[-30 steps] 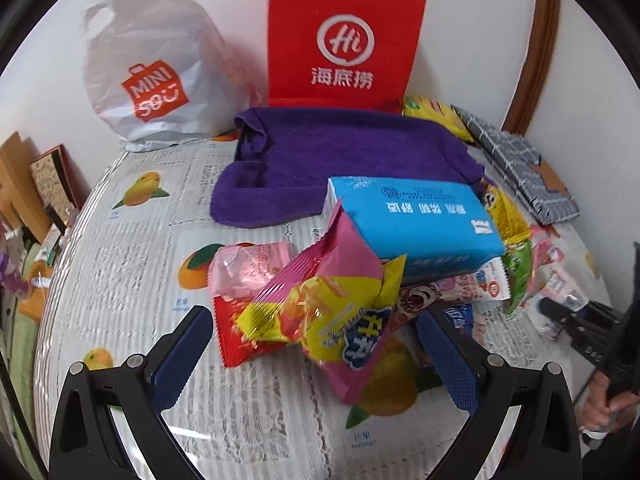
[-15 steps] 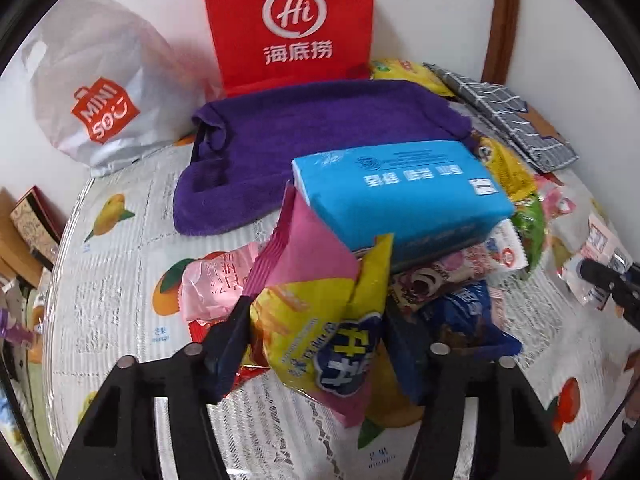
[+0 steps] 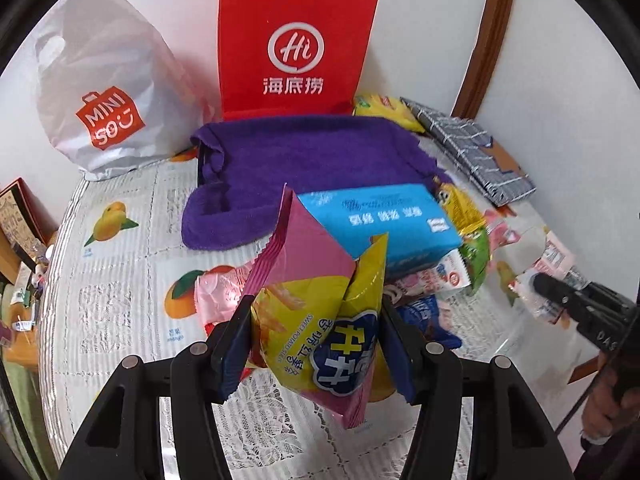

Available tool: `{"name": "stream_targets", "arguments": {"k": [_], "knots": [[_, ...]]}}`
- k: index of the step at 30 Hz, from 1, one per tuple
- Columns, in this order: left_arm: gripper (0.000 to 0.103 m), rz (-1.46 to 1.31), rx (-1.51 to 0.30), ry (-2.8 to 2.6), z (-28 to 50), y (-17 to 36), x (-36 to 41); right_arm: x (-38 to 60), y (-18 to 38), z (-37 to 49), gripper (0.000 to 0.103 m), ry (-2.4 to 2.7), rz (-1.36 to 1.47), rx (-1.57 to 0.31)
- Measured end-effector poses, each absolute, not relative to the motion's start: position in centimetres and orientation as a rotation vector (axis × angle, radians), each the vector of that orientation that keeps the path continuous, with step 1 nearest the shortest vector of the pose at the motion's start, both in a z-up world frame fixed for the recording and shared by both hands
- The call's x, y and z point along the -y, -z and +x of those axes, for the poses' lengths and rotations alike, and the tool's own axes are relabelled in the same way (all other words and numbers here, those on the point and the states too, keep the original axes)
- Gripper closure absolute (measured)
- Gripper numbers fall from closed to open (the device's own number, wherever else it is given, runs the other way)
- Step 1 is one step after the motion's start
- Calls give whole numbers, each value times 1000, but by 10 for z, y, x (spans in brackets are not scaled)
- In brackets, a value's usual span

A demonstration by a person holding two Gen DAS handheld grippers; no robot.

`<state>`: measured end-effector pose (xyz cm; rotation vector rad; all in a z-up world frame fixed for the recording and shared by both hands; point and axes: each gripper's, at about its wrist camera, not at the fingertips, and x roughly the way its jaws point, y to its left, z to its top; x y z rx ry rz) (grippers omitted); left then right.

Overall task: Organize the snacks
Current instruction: 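Grasp the pink-and-yellow chip bag with the left tool while the right lifts the white packet, then carry both held packets over the purple towel with both tools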

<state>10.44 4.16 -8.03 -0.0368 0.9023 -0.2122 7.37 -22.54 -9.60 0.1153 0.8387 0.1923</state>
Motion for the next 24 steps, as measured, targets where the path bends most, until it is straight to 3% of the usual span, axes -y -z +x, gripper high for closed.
{"name": "stream_targets", "arguments": {"k": [24], "knots": [[46, -97, -875, 237, 118, 41, -50, 209, 61, 106, 82, -140, 99, -794]]}}
